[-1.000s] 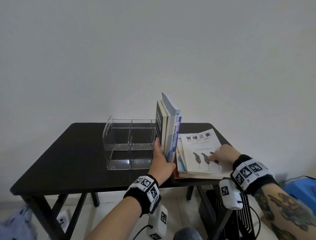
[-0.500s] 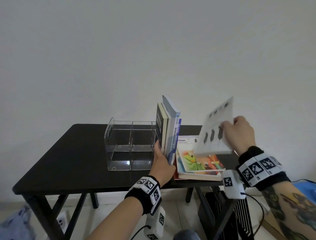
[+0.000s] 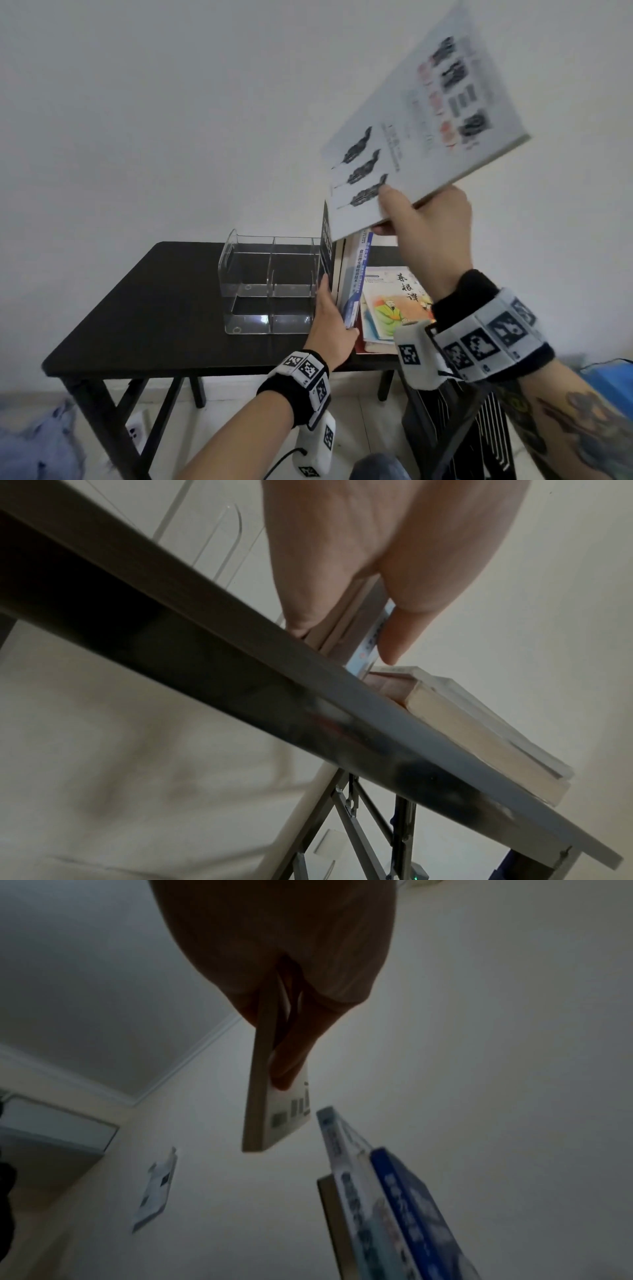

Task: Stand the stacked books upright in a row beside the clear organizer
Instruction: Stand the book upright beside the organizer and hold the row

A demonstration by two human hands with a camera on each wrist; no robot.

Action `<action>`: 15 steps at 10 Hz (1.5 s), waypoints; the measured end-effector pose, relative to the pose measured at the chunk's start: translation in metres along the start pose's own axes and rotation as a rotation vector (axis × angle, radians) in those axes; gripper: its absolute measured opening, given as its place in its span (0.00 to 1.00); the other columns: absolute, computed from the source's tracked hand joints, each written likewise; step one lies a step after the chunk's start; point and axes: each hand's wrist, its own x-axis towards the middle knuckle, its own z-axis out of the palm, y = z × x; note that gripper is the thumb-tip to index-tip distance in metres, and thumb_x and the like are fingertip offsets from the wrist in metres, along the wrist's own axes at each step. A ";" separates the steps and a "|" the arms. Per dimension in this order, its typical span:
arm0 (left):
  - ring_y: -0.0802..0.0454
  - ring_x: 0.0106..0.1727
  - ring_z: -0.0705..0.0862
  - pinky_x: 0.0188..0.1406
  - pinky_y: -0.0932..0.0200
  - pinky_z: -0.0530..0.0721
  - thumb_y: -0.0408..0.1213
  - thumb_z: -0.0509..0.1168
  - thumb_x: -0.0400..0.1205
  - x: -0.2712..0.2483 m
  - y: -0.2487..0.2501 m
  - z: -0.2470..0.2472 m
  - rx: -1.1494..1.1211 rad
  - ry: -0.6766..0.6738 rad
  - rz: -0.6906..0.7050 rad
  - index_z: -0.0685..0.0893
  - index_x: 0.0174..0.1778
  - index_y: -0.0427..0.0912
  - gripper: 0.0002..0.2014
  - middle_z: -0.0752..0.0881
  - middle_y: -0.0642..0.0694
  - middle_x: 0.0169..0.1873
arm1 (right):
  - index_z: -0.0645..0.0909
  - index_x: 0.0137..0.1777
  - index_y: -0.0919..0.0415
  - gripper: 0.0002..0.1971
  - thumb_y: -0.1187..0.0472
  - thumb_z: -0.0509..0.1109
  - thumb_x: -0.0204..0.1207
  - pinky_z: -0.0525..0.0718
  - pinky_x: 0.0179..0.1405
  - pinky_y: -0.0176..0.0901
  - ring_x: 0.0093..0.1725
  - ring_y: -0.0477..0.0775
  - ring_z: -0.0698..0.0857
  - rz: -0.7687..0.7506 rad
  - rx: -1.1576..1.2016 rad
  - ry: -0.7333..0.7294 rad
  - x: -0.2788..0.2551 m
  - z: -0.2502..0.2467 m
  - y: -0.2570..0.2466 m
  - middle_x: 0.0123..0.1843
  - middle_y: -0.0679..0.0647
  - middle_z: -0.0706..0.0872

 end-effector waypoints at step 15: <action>0.58 0.45 0.85 0.48 0.54 0.88 0.42 0.61 0.83 -0.041 0.003 0.002 0.082 0.272 -0.079 0.78 0.50 0.52 0.02 0.85 0.54 0.44 | 0.24 0.82 0.50 0.56 0.72 0.67 0.75 0.81 0.30 0.49 0.31 0.55 0.80 -0.001 -0.863 -0.489 -0.041 0.070 0.051 0.50 0.62 0.85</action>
